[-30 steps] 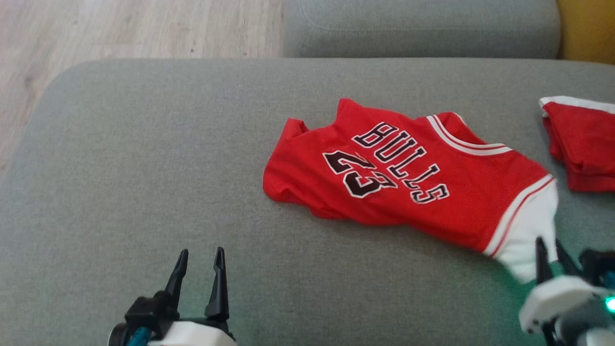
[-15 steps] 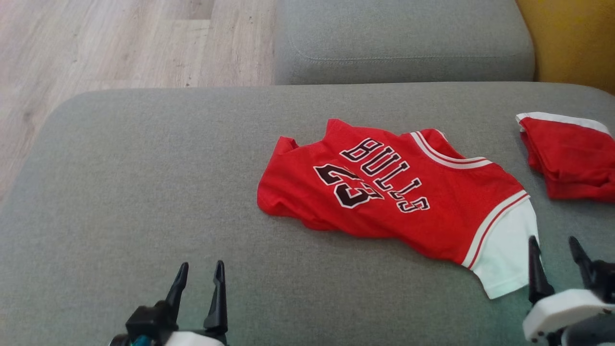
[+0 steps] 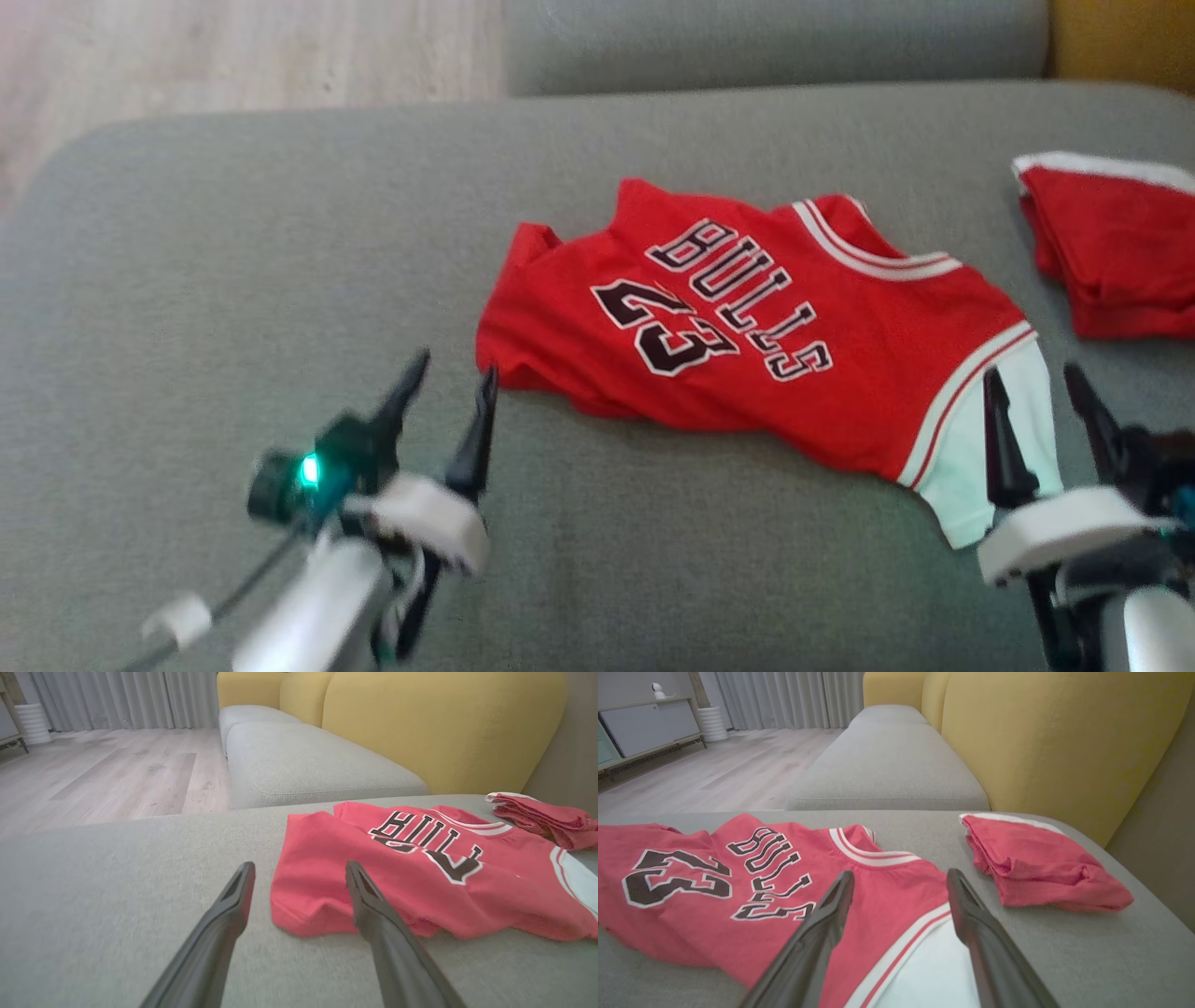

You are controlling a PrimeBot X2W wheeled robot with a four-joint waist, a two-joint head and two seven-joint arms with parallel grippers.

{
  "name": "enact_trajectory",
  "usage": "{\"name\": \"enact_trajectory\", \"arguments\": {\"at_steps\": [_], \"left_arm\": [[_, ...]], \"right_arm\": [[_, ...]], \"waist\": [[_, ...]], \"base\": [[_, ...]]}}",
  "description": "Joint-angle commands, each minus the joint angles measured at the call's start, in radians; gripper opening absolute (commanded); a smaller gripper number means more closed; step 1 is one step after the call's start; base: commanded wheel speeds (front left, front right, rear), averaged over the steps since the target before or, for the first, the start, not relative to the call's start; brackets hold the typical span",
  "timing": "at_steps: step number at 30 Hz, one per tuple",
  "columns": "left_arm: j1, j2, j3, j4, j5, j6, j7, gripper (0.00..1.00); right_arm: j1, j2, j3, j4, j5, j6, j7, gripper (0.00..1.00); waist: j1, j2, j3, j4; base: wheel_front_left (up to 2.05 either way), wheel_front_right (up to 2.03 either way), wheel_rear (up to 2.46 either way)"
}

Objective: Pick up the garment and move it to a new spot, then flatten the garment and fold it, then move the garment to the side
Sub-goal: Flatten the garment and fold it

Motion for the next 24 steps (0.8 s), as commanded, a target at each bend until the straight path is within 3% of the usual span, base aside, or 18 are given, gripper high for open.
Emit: {"name": "enact_trajectory", "arguments": {"at_steps": [1, 11, 16, 17, 18, 19, 24], "left_arm": [[-0.115, 0.010, 0.025, 0.014, 0.026, -0.015, 0.006, 1.00], [-0.384, -0.036, -0.005, 0.235, 0.047, -0.099, 0.057, 1.00], [-0.432, -0.041, -0.014, 0.324, 0.043, -0.108, 0.113, 1.00], [-0.438, -0.044, -0.016, 0.340, 0.040, -0.114, 0.122, 0.87], [-0.443, -0.048, -0.018, 0.352, 0.035, -0.121, 0.126, 0.36], [-0.445, -0.053, -0.019, 0.362, 0.031, -0.126, 0.127, 0.00], [-0.444, -0.069, -0.027, 0.388, 0.035, -0.128, 0.073, 0.00]], "right_arm": [[-0.070, -0.010, 0.033, -0.043, -0.008, 0.007, -0.007, 1.00], [-0.138, -0.010, 0.035, -0.043, -0.025, 0.007, -0.018, 1.00], [-0.154, -0.010, 0.033, -0.035, -0.026, 0.007, -0.023, 1.00], [-0.156, -0.010, 0.032, -0.032, -0.025, 0.007, -0.025, 1.00], [-0.157, -0.010, 0.030, -0.029, -0.025, 0.007, -0.027, 1.00], [-0.157, -0.010, 0.029, -0.027, -0.025, 0.007, -0.028, 1.00], [-0.153, -0.010, 0.015, -0.016, -0.020, 0.007, -0.041, 1.00]], "waist": [[-0.0003, 0.0000, 0.052, -0.034], [-0.0003, 0.0000, 0.162, -0.102], [-0.0003, 0.0000, 0.178, -0.115], [-0.0003, 0.0000, 0.180, -0.117], [-0.0003, 0.0000, 0.181, -0.117], [-0.0003, 0.0000, 0.182, -0.118], [-0.0003, 0.0000, 0.171, -0.109]], "base": [[0.00, 0.00, 0.00], [0.00, 0.00, 0.00], [0.00, 0.00, 0.00], [0.00, 0.00, 0.00], [0.00, 0.00, 0.00], [0.00, 0.00, 0.00], [0.00, 0.00, 0.00]]}}
